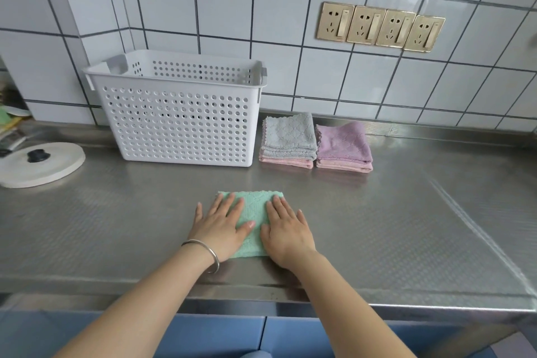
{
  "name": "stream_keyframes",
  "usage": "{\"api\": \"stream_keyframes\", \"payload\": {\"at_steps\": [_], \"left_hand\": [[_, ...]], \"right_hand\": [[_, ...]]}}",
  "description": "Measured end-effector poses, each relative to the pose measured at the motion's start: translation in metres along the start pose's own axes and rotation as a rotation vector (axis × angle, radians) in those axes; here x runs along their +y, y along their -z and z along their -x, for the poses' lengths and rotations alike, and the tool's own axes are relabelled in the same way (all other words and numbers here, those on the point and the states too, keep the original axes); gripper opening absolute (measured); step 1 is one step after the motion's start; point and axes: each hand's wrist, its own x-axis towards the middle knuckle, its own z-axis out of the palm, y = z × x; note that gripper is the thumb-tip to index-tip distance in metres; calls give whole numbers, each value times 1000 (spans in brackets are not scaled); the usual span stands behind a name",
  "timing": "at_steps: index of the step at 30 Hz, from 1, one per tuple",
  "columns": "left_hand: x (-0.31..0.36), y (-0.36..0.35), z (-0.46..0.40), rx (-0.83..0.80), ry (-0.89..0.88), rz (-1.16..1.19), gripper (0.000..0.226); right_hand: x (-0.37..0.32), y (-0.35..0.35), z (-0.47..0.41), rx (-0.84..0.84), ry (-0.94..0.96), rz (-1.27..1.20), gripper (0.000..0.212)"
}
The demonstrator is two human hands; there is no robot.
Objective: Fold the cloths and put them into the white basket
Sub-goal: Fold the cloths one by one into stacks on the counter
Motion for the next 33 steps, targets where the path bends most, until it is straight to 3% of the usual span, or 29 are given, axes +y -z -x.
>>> {"api": "stream_keyframes", "payload": {"at_steps": [3, 5, 6, 8, 11, 18, 22, 23, 26, 29, 33], "left_hand": [[-8, 2, 7, 184, 139, 206, 66], [-14, 7, 15, 349, 289, 254, 57], [-16, 10, 19, 354, 343, 225, 54], [-15, 13, 22, 291, 388, 159, 52], [-7, 8, 21, 247, 382, 117, 47], [37, 15, 21, 409, 177, 472, 23], [53, 39, 10, 448, 54, 611, 46], [86, 40, -37, 427, -25, 639, 50], [131, 65, -96, 413, -185, 547, 42], [158, 76, -152, 412, -225, 507, 35], [185, 72, -223, 398, -254, 357, 40]], "right_hand": [[3, 4, 1, 53, -39, -196, 58], [5, 11, 2, 209, -225, -356, 53], [7, 15, 1, 258, -329, -355, 50], [8, 19, 0, 184, -438, -244, 51], [4, 13, 1, 75, -403, -231, 48], [37, 20, 6, 113, -478, -553, 27], [51, 55, 9, 208, -432, -739, 23], [91, 73, -16, 295, -446, -733, 23], [138, 113, -52, 471, -443, -723, 24], [167, 138, -86, 574, -431, -688, 21], [210, 142, -144, 582, -477, -663, 27]]}}
